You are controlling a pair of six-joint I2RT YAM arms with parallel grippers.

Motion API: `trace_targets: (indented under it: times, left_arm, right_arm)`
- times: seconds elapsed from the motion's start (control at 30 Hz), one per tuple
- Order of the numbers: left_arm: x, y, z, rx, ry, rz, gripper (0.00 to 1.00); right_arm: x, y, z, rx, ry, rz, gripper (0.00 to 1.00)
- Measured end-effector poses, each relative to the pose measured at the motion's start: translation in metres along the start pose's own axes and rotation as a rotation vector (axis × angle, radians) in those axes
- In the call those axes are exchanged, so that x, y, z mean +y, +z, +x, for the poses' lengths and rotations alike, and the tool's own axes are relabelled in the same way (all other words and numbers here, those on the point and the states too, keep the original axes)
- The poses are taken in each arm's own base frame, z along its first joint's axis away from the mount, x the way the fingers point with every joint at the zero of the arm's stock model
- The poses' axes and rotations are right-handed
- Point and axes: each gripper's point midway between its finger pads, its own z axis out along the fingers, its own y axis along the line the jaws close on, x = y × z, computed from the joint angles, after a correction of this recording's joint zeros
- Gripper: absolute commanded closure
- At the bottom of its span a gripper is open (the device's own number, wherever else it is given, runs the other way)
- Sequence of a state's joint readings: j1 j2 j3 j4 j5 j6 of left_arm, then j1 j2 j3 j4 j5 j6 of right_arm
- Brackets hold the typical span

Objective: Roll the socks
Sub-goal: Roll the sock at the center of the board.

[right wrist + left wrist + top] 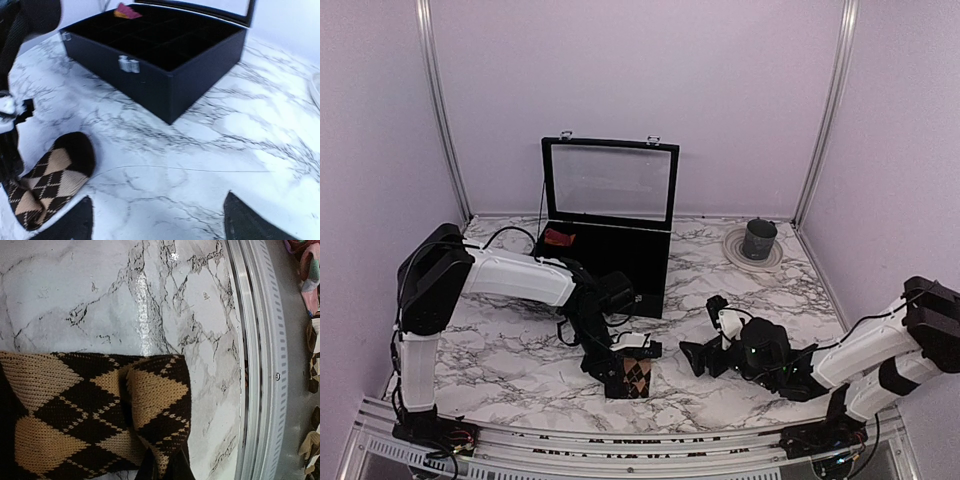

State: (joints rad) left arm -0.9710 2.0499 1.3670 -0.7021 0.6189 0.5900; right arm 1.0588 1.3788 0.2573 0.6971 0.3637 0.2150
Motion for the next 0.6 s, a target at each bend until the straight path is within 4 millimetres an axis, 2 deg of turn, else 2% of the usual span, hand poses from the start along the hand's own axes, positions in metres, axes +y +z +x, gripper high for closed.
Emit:
trace_targets:
  times: [0.1,0.2,0.3,0.4,0.5,0.6]
  left_arm:
    - [0.002,0.001,-0.001,0.005,-0.047,0.054,1.0]
    - [0.003,0.002,-0.003,0.008,-0.084,0.1,1.0]
    - [0.005,0.002,-0.003,0.015,-0.133,0.15,1.0]
    - [0.007,0.002,-0.003,0.025,-0.18,0.197,1.0]
    - [0.008,0.002,-0.002,0.033,-0.219,0.23,1.0]
    - [0.009,0.003,-0.002,0.044,-0.239,0.24,1.0]
  right_arm:
    - [-0.022,0.006,0.009,0.037,0.071,0.072,0.0]
    - [-0.019,0.01,0.028,0.095,0.053,0.056,0.0]
    - [0.0,0.002,0.036,0.092,0.011,-0.015,0.0]
    - [0.02,-0.002,0.033,0.085,-0.062,-0.096,0.03]
    - [0.062,-0.008,0.03,0.069,-0.197,-0.239,0.1]
    - [0.099,-0.013,0.039,0.072,-0.319,-0.374,0.22]
